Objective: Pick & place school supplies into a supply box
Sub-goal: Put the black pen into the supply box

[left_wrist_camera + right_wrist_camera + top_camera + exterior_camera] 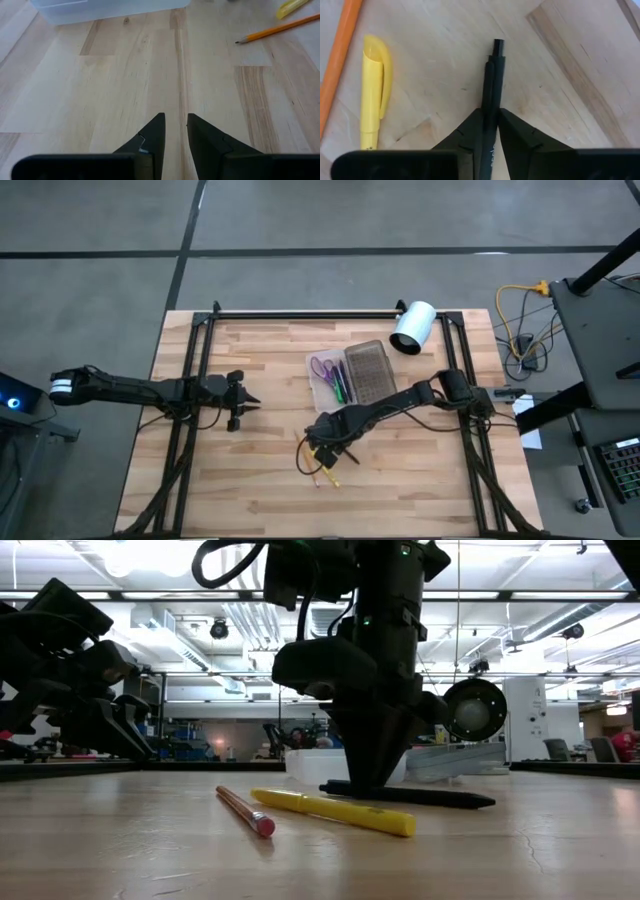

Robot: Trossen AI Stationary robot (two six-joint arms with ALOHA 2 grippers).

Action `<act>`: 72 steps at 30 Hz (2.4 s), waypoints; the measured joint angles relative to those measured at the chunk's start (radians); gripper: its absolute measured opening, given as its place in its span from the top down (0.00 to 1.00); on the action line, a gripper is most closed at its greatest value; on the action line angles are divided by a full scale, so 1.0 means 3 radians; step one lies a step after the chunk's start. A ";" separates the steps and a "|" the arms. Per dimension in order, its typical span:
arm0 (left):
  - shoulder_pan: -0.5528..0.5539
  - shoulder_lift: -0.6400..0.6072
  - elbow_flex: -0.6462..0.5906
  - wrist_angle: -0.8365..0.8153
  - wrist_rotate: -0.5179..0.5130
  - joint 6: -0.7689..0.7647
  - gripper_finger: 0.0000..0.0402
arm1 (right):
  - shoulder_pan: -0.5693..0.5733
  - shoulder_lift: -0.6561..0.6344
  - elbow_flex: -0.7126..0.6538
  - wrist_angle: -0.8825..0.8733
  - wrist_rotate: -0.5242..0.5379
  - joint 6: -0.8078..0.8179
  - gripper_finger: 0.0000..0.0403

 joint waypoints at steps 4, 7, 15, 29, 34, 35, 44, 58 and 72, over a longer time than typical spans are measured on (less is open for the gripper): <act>-0.0001 0.0000 0.0000 0.0000 0.0000 0.0000 0.83 | -0.0003 0.0000 0.0000 -0.0004 -0.0039 0.0006 0.90; 0.0001 0.0000 0.0000 0.0000 0.0000 0.0000 0.83 | -0.0009 0.0000 0.0000 -0.0005 -0.0060 0.0028 0.94; 0.0001 0.0000 0.0000 0.0001 0.0000 0.0000 0.83 | -0.0087 -0.0064 -0.0006 -0.0004 -0.0185 0.0028 0.96; 0.0000 0.0000 0.0000 0.0000 0.0000 0.0000 0.83 | -0.0143 -0.0286 0.0264 0.0033 0.0297 -0.0383 0.97; 0.0000 0.0001 0.0000 0.0001 0.0001 0.0000 0.83 | -0.0161 -0.0368 0.0443 0.0088 0.0829 -0.0320 0.97; -0.0001 0.0000 0.0000 0.0000 0.0000 0.0000 0.83 | -0.0169 -0.0375 0.0468 0.0085 0.0882 -0.0330 0.97; -0.0001 0.0000 0.0000 0.0000 0.0000 0.0000 0.83 | -0.0371 -0.0411 0.0503 0.0081 0.1128 -0.0064 0.97; 0.0000 0.0001 0.0000 0.0000 0.0000 0.0000 0.83 | -0.0672 -0.0411 0.0478 -0.0418 0.1519 0.0377 0.97; 0.0001 0.0000 0.0000 0.0001 0.0001 0.0000 0.83 | -0.0793 -0.0377 0.0393 -0.0531 0.1617 0.0670 0.91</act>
